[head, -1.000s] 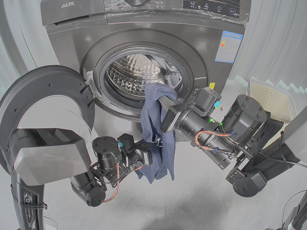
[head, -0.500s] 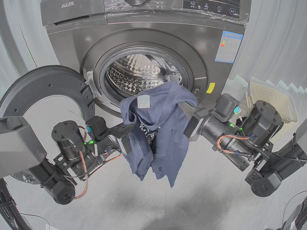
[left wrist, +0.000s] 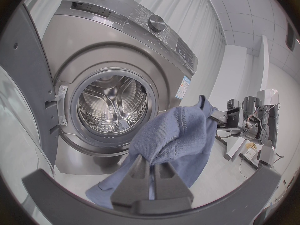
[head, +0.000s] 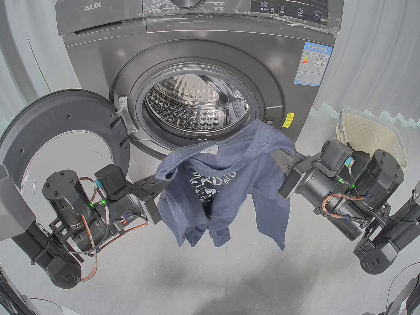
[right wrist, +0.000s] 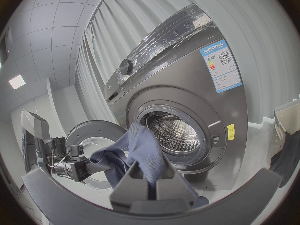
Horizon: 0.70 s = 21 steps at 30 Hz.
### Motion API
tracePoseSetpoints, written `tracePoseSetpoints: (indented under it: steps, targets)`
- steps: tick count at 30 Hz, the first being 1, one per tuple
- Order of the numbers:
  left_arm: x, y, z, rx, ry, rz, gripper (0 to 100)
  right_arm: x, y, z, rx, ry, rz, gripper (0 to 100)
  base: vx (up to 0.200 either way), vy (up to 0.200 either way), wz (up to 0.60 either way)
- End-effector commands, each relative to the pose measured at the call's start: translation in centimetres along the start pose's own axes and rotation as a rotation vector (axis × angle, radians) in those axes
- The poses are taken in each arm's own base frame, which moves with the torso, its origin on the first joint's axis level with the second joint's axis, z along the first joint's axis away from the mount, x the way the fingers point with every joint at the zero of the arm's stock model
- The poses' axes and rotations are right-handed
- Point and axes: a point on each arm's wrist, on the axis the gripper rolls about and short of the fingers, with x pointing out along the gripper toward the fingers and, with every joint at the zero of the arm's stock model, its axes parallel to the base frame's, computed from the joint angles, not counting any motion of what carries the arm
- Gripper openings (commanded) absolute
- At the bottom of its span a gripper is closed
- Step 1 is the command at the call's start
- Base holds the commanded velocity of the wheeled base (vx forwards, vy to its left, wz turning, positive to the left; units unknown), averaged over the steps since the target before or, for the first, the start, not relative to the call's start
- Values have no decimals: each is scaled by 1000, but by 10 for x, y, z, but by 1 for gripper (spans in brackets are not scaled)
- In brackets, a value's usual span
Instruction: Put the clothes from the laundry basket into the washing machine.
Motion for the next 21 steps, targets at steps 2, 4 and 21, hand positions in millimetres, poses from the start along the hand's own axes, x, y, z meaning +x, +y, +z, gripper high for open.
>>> tracePoseSetpoints:
  steps: [2, 4, 21]
  targets:
    - [3, 9, 18, 16, -79, 26, 0, 2, -8, 7, -6, -31, -28, 0, 0, 0, 0]
    - [4, 10, 35, 29, -146, 23, 0, 5, -16, 11, -13, -50, -53, 0, 0, 0, 0]
    - [-18, 5, 115, 92, -391, 34, 0, 26, -10, 43, -12, -204, -33, 0, 0, 0, 0]
